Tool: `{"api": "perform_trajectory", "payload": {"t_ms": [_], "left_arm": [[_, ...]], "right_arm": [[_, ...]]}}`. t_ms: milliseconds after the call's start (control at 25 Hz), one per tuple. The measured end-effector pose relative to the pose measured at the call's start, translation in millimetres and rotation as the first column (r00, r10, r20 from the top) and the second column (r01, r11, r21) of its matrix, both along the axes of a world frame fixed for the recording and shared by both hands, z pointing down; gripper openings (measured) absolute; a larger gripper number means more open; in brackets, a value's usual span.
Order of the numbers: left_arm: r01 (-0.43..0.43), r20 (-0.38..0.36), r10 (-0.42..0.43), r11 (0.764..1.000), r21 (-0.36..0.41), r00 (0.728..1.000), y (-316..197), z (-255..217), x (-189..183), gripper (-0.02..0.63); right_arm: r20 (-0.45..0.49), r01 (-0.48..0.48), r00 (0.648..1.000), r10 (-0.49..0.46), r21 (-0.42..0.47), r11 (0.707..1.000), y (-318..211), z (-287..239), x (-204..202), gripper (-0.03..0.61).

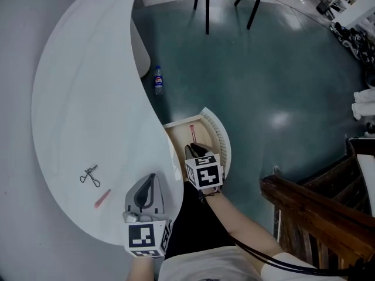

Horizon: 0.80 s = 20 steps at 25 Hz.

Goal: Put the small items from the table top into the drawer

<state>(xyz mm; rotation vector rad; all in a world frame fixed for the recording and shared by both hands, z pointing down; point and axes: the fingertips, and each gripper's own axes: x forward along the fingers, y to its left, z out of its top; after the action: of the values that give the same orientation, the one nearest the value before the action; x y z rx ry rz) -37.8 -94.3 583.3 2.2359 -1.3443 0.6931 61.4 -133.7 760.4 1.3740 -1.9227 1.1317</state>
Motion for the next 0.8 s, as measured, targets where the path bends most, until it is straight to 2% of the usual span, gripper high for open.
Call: {"api": "perform_trajectory", "payload": {"t_ms": [400,600,800], "left_arm": [[0.048,-0.003,-0.048,0.998,0.050,0.999,66.4,-42.0,0.8,0.020],[0.057,-0.047,-0.054,0.997,0.060,0.997,88.0,-76.1,4.2,0.020],[0.067,-0.049,-0.061,0.990,0.121,0.997,97.5,-117.3,4.5,0.020]], "right_arm": [[-0.012,0.030,1.000,-0.029,0.083,0.996,60.3,-80.9,26.2,0.058],[-0.018,0.054,0.998,-0.052,0.111,0.992,94.0,-129.9,36.0,0.058],[0.004,0.066,0.998,-0.068,0.176,0.982,112.4,-186.8,40.2,0.058]]}}
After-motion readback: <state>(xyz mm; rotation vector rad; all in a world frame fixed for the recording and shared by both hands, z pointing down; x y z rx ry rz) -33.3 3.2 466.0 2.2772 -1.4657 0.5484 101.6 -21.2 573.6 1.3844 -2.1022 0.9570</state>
